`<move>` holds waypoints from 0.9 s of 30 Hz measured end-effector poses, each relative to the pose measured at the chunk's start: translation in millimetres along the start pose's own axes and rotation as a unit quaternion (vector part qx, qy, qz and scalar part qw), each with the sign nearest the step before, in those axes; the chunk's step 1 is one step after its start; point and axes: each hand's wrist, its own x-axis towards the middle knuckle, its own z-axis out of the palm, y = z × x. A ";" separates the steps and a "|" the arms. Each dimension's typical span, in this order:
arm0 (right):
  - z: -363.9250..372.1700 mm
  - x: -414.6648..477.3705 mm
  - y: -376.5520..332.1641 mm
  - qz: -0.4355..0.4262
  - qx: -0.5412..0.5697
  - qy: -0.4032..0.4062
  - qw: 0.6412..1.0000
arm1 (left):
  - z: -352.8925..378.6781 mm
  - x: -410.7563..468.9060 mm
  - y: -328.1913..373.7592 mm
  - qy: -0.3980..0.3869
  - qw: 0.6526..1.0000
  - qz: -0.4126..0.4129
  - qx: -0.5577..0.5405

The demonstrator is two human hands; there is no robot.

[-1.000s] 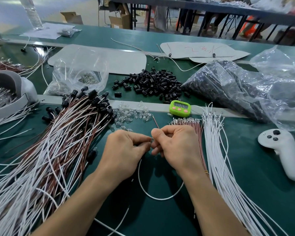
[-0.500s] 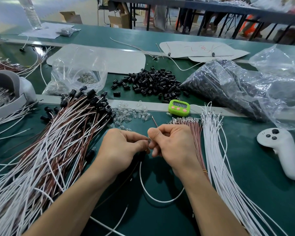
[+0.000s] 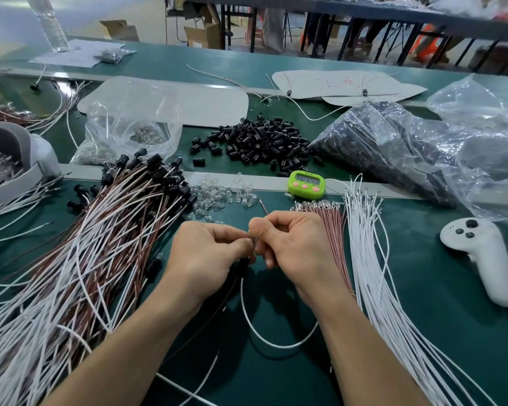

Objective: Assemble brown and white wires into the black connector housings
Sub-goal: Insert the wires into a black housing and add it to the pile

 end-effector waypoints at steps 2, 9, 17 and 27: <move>1.0 -0.1 0.4 0.004 0.007 0.007 1.000 | 0.4 1.3 1.4 0.028 0.999 0.015 -0.004; 0.5 -3.9 -1.8 0.007 -0.004 -0.020 1.000 | -3.2 8.1 2.6 0.073 0.994 0.022 -0.073; 2.5 -5.6 -1.7 0.054 0.061 -0.021 0.996 | -7.2 7.7 2.2 0.077 0.993 0.076 -0.046; 8.4 -7.0 -1.0 0.055 0.019 -0.028 0.998 | -3.1 5.0 1.5 0.126 0.986 0.090 -0.065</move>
